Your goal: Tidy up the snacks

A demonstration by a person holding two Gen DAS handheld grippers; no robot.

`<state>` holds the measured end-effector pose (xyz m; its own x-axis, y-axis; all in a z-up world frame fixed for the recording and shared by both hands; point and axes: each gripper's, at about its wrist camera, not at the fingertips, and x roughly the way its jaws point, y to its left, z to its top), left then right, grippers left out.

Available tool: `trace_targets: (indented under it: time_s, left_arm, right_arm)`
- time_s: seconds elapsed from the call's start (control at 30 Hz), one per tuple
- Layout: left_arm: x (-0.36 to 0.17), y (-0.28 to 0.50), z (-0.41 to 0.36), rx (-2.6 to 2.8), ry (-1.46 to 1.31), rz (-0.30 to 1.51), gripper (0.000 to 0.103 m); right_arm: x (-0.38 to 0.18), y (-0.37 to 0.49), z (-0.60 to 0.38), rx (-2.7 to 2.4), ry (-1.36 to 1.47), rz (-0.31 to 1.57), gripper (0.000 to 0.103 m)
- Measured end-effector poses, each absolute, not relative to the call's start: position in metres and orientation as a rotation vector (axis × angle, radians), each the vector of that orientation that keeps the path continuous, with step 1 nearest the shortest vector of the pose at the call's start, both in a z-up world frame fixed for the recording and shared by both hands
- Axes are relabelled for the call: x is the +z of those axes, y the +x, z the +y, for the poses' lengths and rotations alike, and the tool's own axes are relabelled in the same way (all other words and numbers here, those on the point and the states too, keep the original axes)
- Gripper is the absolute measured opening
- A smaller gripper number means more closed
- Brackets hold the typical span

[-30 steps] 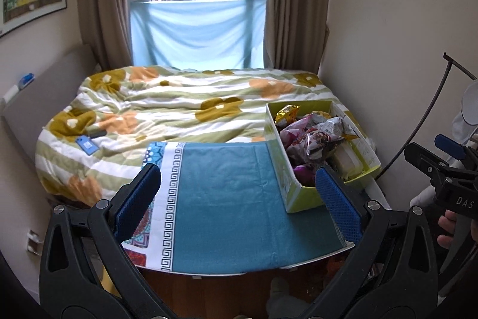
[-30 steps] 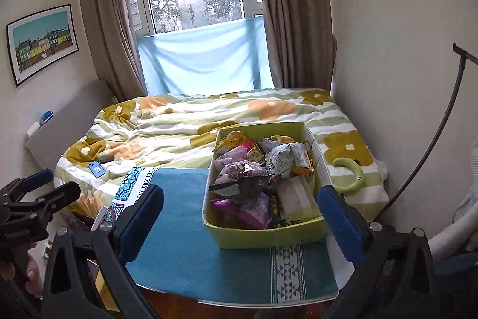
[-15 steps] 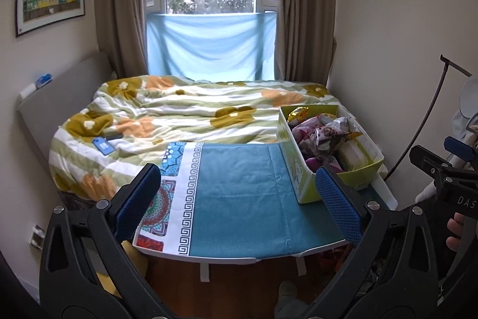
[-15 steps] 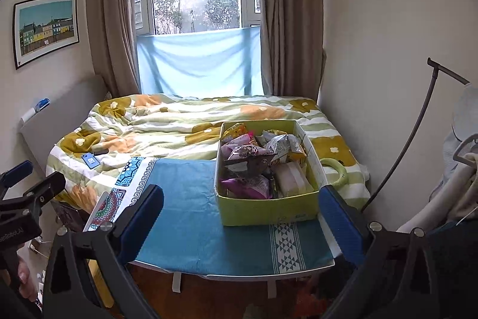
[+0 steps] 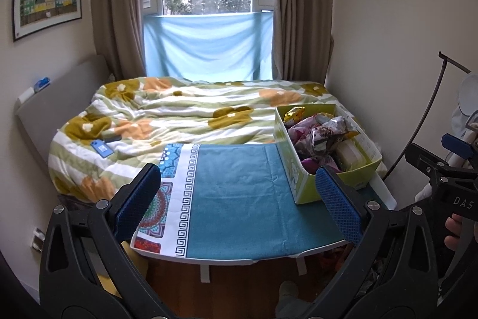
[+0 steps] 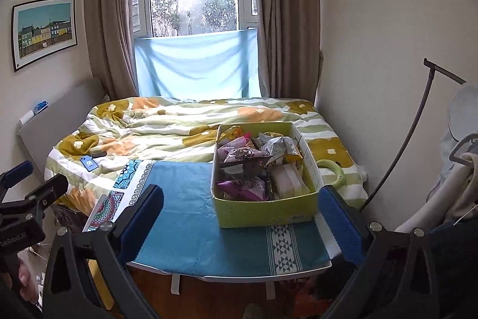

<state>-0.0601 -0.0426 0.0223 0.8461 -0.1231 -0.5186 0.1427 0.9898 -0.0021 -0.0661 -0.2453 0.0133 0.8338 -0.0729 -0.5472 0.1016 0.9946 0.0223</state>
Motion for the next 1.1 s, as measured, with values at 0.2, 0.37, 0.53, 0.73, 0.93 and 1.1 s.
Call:
trace_targets:
  time_s: [0.2,0.37,0.53,0.73,0.93,1.1]
  left_arm:
    - [0.022,-0.055,-0.044,-0.142,0.036,0.553,0.103]
    - [0.021,-0.052,-0.044,-0.145,0.030,0.552,0.103]
    - [0.021,-0.048,-0.045,-0.152,0.032,0.552,0.103]
    - [0.019,-0.045,-0.045,-0.159,0.022,0.559,0.103]
    - [0.016,-0.042,-0.044,-0.161,0.017,0.568,0.102]
    - [0.017,-0.040,-0.045,-0.151,0.029,0.563,0.103]
  right_arm:
    - [0.015,-0.062,-0.245,-0.093,0.043,0.576,0.103]
    - [0.014,-0.059,-0.247,-0.098,0.044,0.579,0.103]
    - [0.013,-0.056,-0.248,-0.099,0.045,0.584,0.103]
    - [0.012,-0.054,-0.248,-0.104,0.044,0.590,0.103]
    - [0.011,-0.054,-0.247,-0.107,0.045,0.589,0.103]
    - [0.011,-0.054,-0.247,-0.107,0.045,0.590,0.103]
